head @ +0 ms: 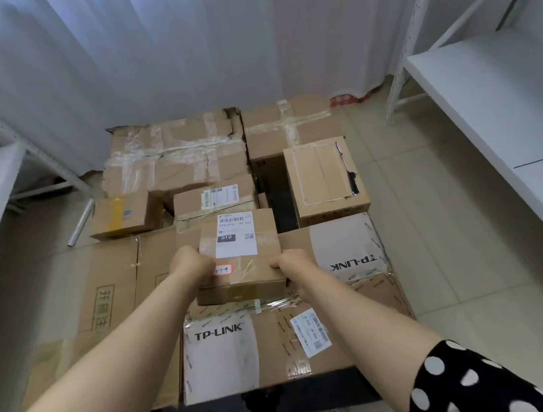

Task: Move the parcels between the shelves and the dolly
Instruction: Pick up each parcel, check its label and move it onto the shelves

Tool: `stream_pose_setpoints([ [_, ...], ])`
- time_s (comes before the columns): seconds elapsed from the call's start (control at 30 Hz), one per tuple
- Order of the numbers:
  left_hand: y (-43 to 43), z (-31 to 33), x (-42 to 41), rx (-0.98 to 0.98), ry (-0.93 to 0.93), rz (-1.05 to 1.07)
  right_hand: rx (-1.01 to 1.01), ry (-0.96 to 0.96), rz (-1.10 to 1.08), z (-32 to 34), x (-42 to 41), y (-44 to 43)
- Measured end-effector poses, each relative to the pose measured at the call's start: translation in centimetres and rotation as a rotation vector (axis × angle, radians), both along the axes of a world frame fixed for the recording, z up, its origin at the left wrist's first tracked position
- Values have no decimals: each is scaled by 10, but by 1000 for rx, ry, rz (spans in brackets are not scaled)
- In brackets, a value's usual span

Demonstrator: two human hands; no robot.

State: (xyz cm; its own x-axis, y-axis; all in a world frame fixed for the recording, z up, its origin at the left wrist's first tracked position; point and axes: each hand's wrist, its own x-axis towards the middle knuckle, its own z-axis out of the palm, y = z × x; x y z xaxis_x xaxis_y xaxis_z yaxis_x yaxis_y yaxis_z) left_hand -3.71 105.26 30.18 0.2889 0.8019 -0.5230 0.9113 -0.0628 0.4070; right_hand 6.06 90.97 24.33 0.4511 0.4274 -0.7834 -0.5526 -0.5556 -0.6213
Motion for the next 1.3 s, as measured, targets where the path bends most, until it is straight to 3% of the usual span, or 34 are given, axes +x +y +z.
stream_pose_setpoints([
  [0.5,136,11,-143,-15,-217,242,109,-161,141,1,-118,155],
  [0.9,333,-63,-283,-140,-252,235,-64,-175,106,-49,-260,345],
  [1.3,395,-154,-302,-188,-164,242,-165,-164,122,-123,-279,409],
])
